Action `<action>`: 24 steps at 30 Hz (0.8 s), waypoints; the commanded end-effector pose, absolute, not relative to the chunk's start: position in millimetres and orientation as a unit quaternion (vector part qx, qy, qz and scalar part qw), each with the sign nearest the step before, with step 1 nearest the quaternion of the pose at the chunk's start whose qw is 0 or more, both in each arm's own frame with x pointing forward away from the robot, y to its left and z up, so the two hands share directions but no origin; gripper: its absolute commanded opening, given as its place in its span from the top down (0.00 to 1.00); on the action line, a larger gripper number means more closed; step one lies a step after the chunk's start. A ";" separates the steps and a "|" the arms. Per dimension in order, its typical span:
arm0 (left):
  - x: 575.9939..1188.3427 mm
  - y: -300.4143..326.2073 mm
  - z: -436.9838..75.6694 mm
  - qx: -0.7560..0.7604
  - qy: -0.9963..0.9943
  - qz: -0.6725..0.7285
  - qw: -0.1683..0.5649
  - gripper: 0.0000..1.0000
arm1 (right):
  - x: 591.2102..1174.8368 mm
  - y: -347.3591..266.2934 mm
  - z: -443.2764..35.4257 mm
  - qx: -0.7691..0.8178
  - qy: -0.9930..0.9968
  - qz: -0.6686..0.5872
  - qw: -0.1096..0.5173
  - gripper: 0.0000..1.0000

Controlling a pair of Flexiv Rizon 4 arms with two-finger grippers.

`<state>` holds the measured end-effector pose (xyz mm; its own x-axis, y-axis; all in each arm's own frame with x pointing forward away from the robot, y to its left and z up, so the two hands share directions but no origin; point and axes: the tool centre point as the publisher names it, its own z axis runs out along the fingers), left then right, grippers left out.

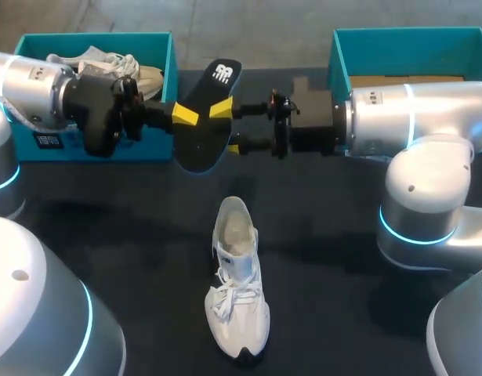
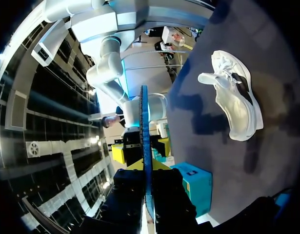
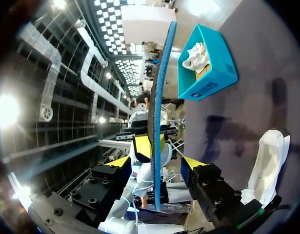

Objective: Take the shoe out of the shoebox, open the shoe tongue, remove and reinsert the insole, then place the shoe into the shoebox

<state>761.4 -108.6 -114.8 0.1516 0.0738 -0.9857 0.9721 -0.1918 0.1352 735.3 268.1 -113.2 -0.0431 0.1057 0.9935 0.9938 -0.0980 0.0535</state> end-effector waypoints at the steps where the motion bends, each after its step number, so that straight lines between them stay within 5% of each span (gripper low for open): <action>1: 760.6 -108.3 -115.8 0.602 0.434 -0.483 0.464 1.00 | 736.0 272.3 -114.1 -0.542 -0.511 -0.508 0.433 0.37; 10: 760.2 -107.9 -115.4 0.604 0.434 -0.478 0.468 1.00 | 735.7 272.7 -113.8 -0.544 -0.512 -0.506 0.431 0.50; 24: 758.9 -109.9 -115.8 0.603 0.436 -0.478 0.467 1.00 | 734.7 275.0 -114.3 -0.548 -0.514 -0.502 0.428 0.53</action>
<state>760.2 -109.0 -115.7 0.1613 0.0788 -0.9838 0.9715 -0.1882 0.1442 734.9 271.0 -115.2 -0.0352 0.1247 0.9916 0.9938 -0.1003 0.0478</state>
